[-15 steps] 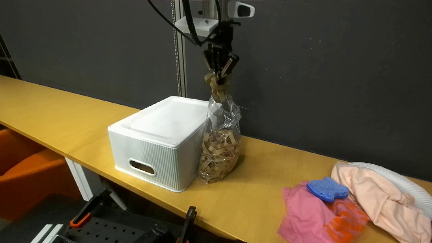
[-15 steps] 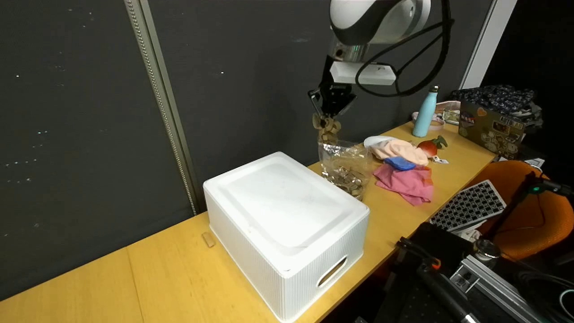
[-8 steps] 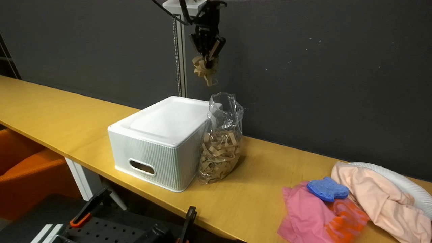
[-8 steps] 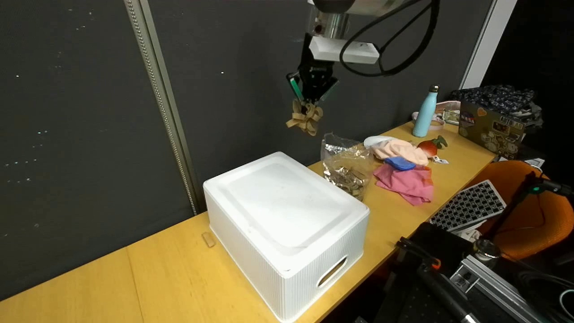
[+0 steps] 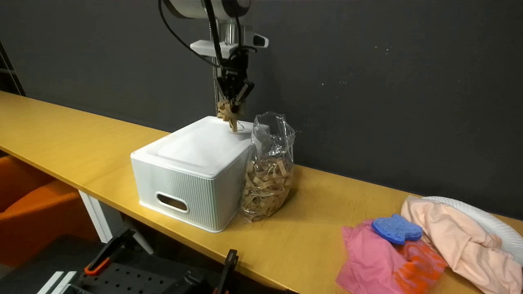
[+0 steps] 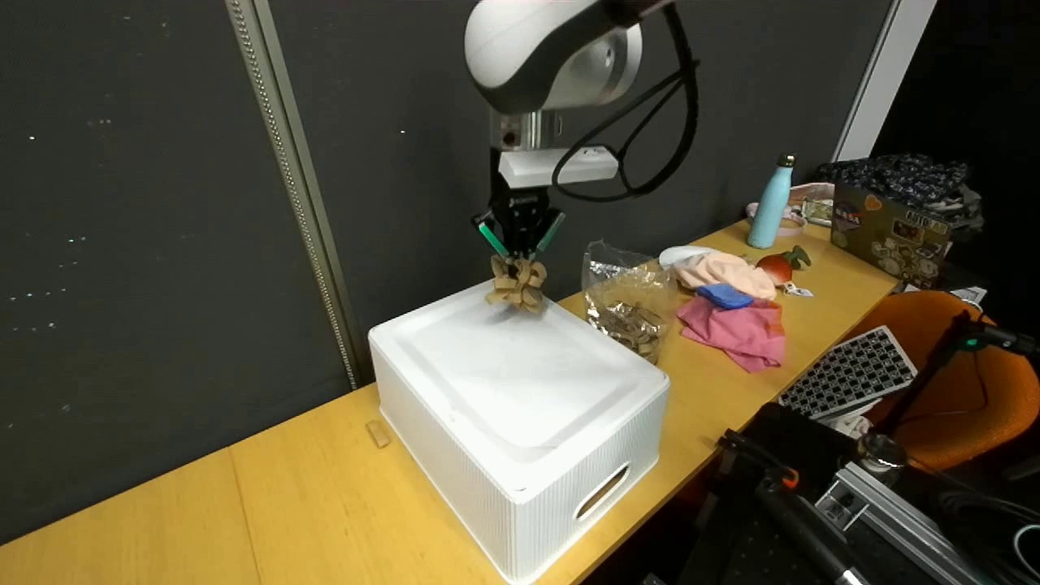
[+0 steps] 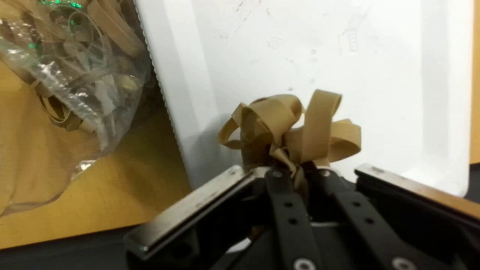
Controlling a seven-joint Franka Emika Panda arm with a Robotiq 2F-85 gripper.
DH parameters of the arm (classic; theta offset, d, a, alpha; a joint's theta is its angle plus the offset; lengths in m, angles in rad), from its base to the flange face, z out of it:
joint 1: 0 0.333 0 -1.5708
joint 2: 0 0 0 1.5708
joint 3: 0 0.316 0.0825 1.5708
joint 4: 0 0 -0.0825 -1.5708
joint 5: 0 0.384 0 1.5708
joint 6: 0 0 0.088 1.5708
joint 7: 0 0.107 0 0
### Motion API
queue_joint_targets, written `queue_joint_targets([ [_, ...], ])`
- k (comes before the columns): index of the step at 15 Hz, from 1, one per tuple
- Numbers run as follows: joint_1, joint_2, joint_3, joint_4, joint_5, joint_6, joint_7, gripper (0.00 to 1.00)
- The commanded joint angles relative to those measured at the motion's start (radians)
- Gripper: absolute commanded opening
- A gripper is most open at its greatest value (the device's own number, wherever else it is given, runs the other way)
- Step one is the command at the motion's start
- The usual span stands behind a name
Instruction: Place some rubber bands from the plastic on top of the white container.
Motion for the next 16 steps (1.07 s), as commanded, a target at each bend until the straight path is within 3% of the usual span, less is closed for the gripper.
queue_joint_targets([
  [1,0.009,0.134,0.004,0.123,-0.013,-0.081,-0.024,0.03],
  [7,0.054,0.17,0.006,0.141,-0.036,-0.11,-0.028,0.03],
  [8,0.061,0.162,0.005,0.134,-0.039,-0.111,-0.022,0.35],
  [9,0.068,0.158,0.004,0.131,-0.043,-0.116,-0.019,0.36],
  [16,0.102,0.105,-0.008,0.082,-0.09,-0.119,0.015,0.86],
])
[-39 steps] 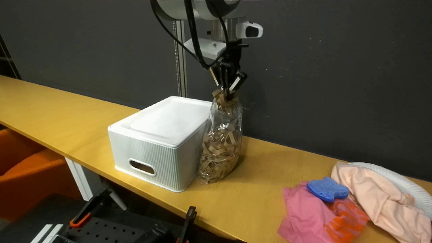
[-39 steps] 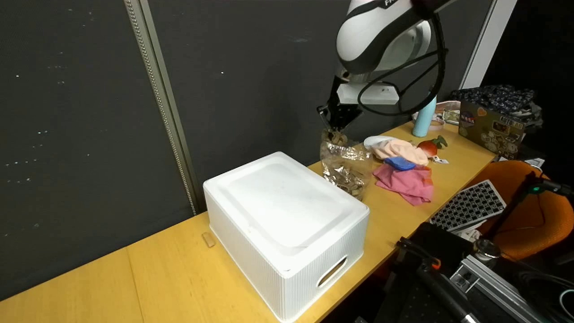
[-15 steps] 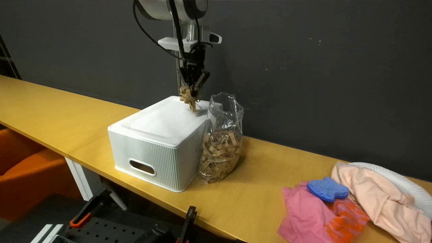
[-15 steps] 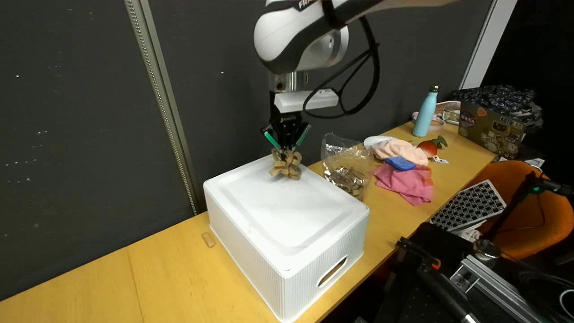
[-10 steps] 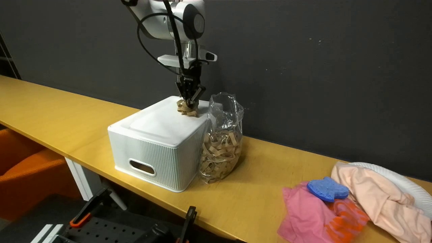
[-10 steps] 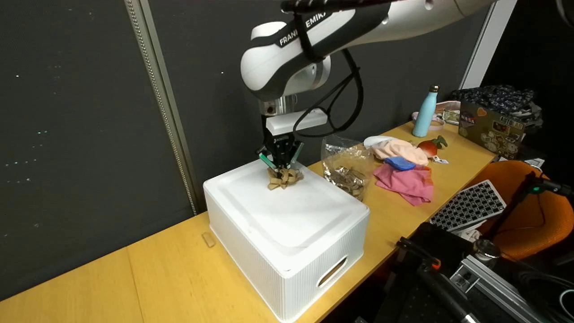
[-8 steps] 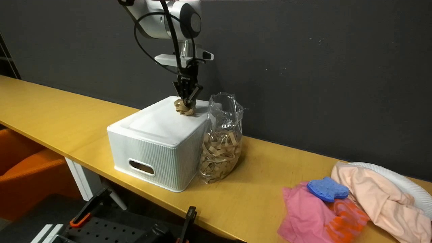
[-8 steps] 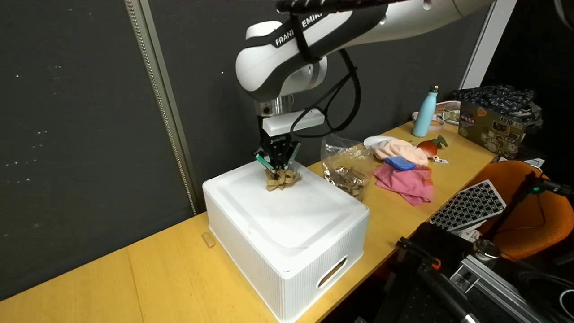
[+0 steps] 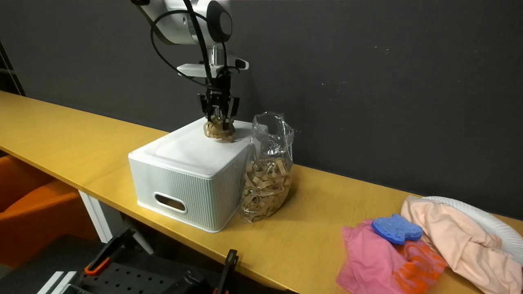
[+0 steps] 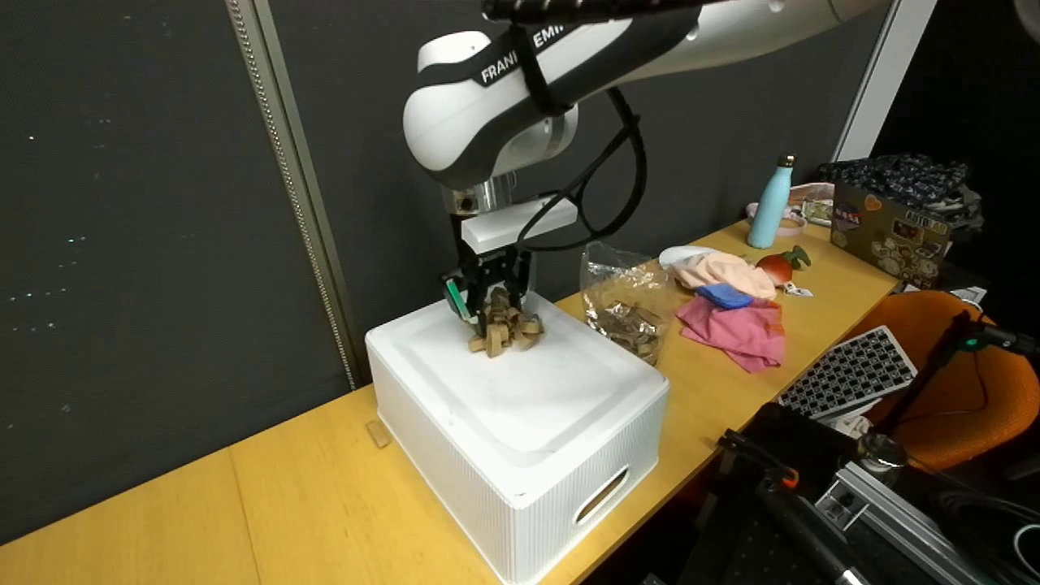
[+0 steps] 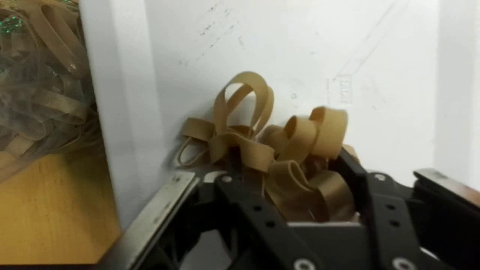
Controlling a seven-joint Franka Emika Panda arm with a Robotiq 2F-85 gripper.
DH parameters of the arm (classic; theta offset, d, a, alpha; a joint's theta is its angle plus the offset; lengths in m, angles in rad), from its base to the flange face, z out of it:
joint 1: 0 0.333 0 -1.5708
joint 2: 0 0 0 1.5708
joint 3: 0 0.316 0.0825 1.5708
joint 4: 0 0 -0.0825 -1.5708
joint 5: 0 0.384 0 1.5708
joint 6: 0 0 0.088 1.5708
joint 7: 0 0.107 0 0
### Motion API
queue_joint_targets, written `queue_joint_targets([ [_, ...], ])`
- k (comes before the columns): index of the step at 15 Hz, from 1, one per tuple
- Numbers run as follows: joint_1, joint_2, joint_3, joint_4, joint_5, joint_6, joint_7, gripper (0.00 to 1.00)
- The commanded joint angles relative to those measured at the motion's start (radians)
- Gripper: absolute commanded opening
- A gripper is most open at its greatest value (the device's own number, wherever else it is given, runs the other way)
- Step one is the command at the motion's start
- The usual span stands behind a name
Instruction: Place some rubber bands from the plastic on top of the white container.
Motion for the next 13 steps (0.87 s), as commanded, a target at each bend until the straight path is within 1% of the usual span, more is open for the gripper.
queue_joint_targets([
  [1,0.015,-0.056,-0.013,-0.038,-0.044,-0.024,0.035,0.92],
  [2,0.015,-0.071,-0.016,-0.048,-0.051,-0.022,0.04,0.99],
  [3,0.014,-0.086,-0.018,-0.056,-0.058,-0.02,0.045,1.0],
  [11,-0.009,-0.242,-0.039,-0.157,-0.082,0.002,0.062,1.0],
  [13,-0.017,-0.265,-0.042,-0.175,-0.084,0.001,0.066,1.0],
])
